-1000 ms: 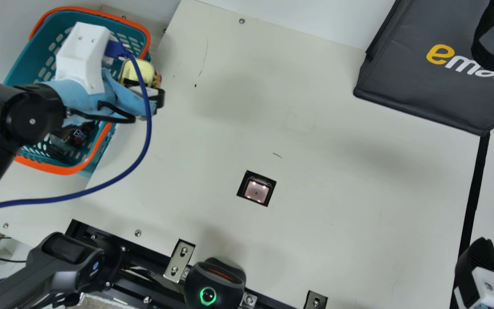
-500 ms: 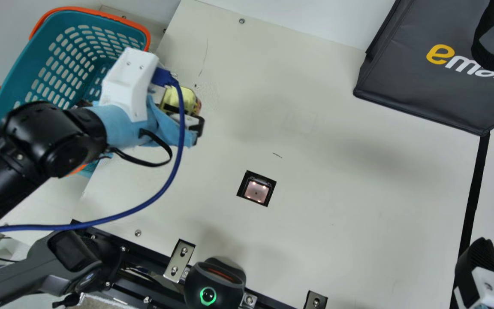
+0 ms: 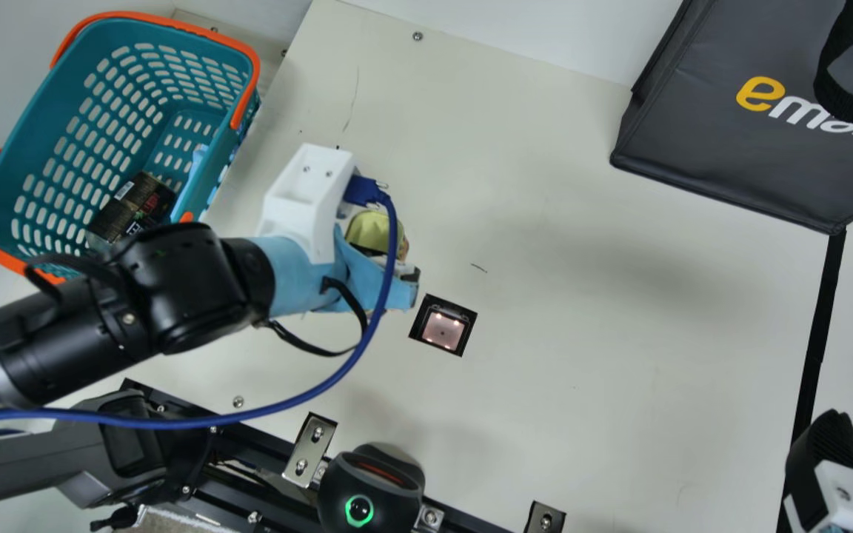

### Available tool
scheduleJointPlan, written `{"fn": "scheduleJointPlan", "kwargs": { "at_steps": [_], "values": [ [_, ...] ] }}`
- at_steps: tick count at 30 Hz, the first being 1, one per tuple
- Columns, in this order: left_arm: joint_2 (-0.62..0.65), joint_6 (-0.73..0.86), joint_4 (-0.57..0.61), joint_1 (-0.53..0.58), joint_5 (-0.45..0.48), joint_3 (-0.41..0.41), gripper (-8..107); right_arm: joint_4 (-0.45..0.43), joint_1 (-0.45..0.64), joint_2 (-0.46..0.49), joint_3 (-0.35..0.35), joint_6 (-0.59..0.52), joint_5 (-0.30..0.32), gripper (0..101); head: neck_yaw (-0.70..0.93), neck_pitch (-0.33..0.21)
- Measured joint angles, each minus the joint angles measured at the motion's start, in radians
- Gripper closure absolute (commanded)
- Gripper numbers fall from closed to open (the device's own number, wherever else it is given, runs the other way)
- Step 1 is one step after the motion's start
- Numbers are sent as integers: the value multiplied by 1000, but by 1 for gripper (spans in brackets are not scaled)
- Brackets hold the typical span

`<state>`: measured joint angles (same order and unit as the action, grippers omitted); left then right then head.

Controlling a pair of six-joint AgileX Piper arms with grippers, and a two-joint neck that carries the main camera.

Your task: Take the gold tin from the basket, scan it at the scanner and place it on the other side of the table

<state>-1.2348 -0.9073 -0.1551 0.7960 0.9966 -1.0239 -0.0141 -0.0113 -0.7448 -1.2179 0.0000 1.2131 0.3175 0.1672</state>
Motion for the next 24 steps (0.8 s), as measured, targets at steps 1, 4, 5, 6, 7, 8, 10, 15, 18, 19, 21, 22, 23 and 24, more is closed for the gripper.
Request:
{"fn": "scheduleJointPlan", "kwargs": {
  "at_steps": [1,4,5,6,7,8,10,15,18,19,21,22,23,24],
  "values": [
    [-7,-25,-2,17,4,-2,107,0,0,0,0,0,0,6,0,0],
    [-26,-86,-2,58,11,-7,107,0,0,0,0,0,0,6,2,0],
    [-32,-106,-4,71,11,-9,107,0,0,0,0,0,0,6,0,0],
    [-39,-119,-4,84,13,-9,107,0,0,0,0,0,0,6,0,0],
    [-44,-137,-4,97,13,-9,107,0,0,0,0,0,0,6,2,0],
    [-51,-153,-6,109,11,-11,107,0,0,0,0,0,0,6,0,0],
    [-60,-180,-8,130,11,-11,107,0,0,0,0,0,0,6,0,0],
    [-84,-228,-11,182,0,-2,107,0,0,0,0,0,0,6,2,0],
    [-94,-245,-15,209,-7,5,107,0,0,0,0,0,0,6,0,0],
    [-97,-250,-15,216,-9,8,107,0,0,0,0,0,0,6,0,0],
    [-101,-261,-15,232,-17,15,107,0,0,0,0,0,0,6,0,0],
    [-101,-264,-16,237,-20,20,107,0,0,0,0,0,0,6,0,0],
    [-106,-270,-18,244,-22,23,107,0,0,0,0,0,0,6,2,0],
    [-108,-273,-19,249,-28,27,107,0,0,0,0,0,0,6,0,0]
  ]
}}
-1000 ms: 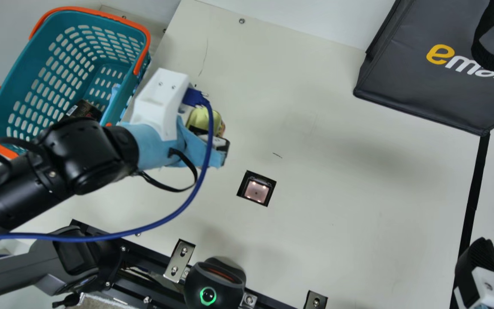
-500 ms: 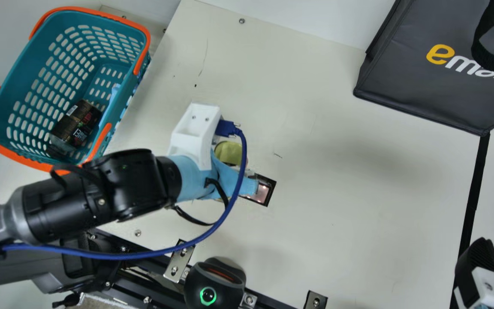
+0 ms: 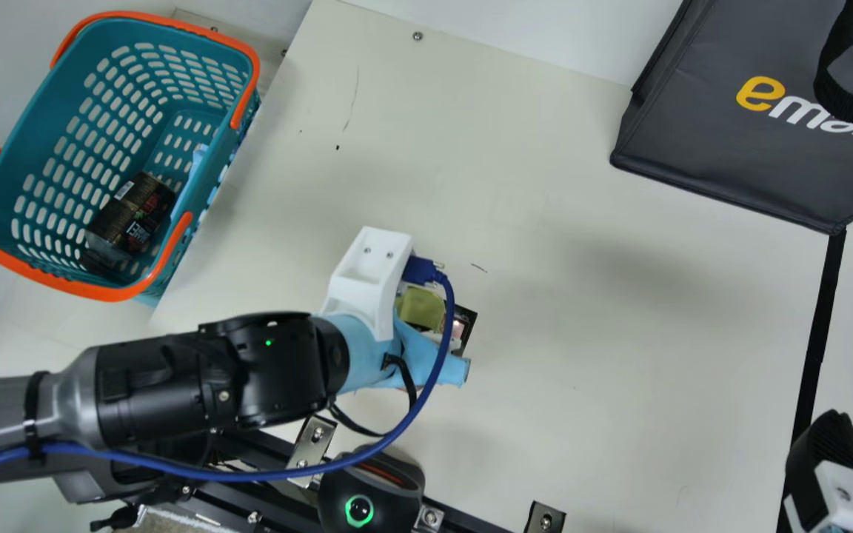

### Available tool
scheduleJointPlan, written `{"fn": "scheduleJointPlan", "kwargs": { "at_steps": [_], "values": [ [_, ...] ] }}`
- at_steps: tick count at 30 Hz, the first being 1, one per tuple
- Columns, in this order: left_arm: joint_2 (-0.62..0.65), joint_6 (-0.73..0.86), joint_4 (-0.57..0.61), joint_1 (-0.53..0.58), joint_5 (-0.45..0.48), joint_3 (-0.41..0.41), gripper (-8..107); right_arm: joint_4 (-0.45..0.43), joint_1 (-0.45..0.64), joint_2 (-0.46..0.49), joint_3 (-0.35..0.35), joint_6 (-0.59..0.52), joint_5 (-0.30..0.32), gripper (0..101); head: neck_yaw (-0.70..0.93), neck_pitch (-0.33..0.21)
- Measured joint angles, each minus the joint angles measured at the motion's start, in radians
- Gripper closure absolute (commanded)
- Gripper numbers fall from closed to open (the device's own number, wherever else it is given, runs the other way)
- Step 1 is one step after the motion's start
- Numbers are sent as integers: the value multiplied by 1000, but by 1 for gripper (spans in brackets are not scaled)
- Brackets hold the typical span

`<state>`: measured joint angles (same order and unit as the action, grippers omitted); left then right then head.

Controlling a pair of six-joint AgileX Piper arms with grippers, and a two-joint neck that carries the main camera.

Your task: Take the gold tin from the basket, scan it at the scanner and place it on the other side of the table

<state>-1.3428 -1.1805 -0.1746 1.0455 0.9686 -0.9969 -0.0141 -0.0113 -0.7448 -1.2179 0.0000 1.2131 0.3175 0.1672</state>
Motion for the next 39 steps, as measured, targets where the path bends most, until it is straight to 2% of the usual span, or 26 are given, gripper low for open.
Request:
{"fn": "scheduleJointPlan", "kwargs": {
  "at_steps": [14,25,39],
  "values": [
    [-18,-44,-8,59,-38,46,107,0,0,0,0,0,0,6,0,0],
    [-60,-99,-91,85,-106,81,107,0,0,0,0,0,0,6,2,0],
    [-184,-46,-124,-2,-211,75,107,0,0,0,0,0,0,6,0,0]
  ]
}}
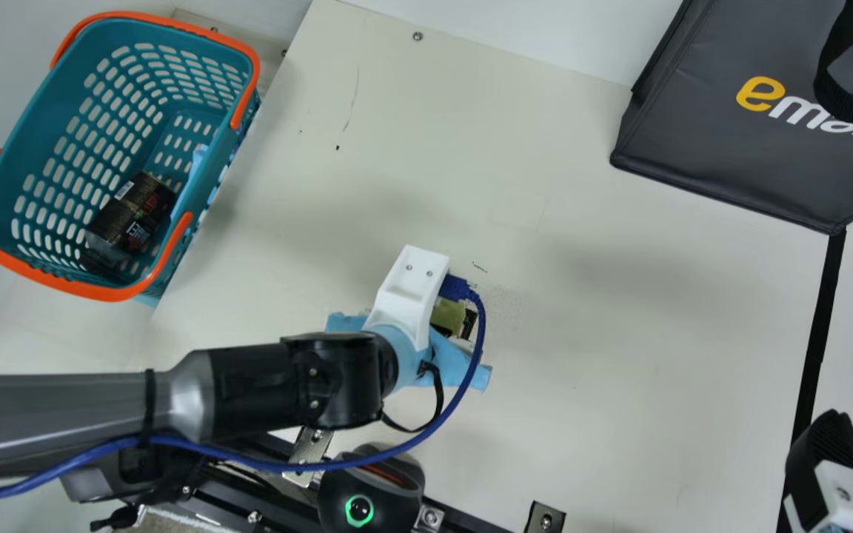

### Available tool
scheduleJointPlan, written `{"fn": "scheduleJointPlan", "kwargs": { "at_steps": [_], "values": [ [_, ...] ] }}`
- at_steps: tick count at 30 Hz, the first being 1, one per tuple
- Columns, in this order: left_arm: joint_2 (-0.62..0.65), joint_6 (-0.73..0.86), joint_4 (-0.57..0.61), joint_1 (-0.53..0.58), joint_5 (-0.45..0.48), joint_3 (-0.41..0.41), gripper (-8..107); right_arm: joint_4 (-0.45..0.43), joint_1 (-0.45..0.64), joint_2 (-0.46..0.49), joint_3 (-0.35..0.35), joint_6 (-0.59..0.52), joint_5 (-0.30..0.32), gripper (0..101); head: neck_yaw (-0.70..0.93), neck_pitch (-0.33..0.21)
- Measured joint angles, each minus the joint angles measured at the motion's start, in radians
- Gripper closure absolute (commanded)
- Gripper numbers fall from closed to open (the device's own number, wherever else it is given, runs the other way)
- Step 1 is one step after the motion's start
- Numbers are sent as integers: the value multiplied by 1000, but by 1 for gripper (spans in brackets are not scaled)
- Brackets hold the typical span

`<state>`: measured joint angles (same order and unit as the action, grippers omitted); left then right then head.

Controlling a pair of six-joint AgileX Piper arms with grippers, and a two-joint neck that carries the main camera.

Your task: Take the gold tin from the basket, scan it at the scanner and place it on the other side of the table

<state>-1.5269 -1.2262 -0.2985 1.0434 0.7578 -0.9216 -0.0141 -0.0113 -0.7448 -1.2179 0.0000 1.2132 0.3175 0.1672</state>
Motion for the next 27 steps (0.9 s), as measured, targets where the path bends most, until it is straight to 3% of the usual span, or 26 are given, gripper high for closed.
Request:
{"fn": "scheduleJointPlan", "kwargs": {
  "at_steps": [13,27],
  "values": [
    [-98,68,27,-80,-82,-9,107,0,0,0,0,0,-1,6,2,0],
    [-113,162,84,-124,-134,10,60,0,0,0,0,0,-1,6,2,0]
  ]
}}
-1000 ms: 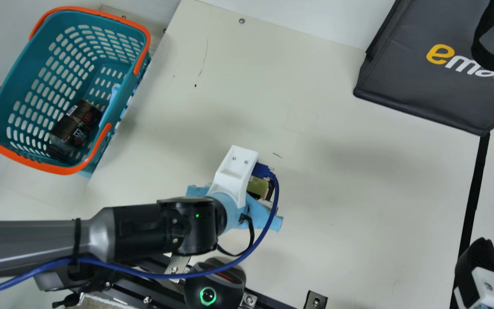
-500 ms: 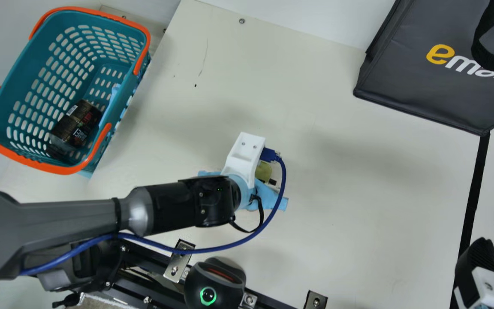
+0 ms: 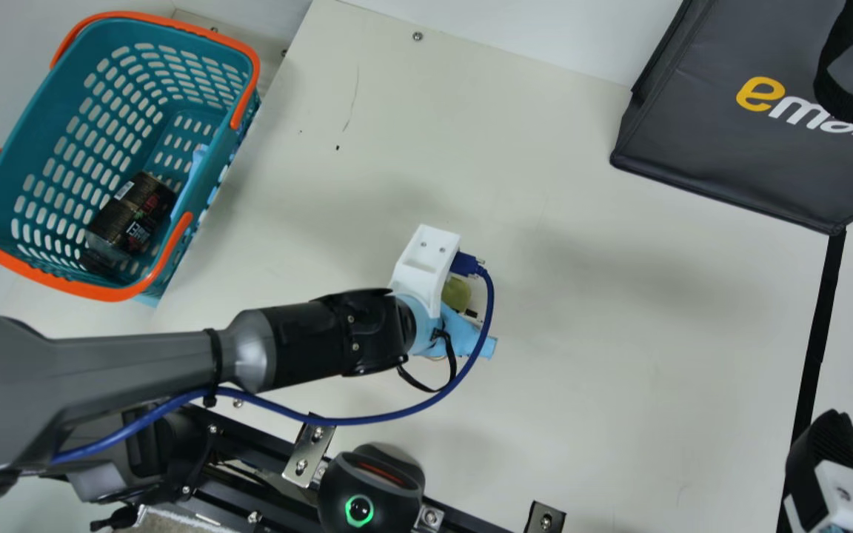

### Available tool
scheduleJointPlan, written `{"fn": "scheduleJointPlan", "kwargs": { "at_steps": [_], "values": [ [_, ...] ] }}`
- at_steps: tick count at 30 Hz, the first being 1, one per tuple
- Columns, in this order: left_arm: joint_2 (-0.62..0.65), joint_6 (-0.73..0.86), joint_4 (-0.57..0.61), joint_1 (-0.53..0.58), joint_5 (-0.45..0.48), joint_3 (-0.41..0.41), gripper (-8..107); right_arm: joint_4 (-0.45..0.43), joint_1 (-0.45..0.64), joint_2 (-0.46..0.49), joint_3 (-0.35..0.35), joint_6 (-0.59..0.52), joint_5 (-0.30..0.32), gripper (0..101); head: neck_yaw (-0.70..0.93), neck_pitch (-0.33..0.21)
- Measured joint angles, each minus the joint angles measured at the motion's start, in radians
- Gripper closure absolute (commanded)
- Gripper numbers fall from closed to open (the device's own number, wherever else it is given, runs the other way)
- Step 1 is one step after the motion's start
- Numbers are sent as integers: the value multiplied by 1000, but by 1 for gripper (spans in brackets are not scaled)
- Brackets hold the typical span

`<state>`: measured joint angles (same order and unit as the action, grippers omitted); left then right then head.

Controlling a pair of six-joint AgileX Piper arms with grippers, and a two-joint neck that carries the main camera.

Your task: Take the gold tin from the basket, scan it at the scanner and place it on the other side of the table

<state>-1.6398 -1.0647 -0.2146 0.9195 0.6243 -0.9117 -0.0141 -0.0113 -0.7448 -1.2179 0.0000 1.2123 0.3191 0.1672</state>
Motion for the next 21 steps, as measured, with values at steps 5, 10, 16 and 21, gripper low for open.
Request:
{"fn": "scheduleJointPlan", "kwargs": {
  "at_steps": [5,10,16,21],
  "values": [
    [13,24,20,-14,-10,15,43,0,0,0,0,0,0,6,0,0],
    [30,48,48,-23,-21,27,27,0,0,0,0,0,1,6,-2,0],
    [56,88,103,-33,-31,37,9,0,0,0,0,0,1,6,-2,0],
    [105,146,175,-48,-29,56,9,0,0,0,0,0,1,6,-2,0]
  ]
}}
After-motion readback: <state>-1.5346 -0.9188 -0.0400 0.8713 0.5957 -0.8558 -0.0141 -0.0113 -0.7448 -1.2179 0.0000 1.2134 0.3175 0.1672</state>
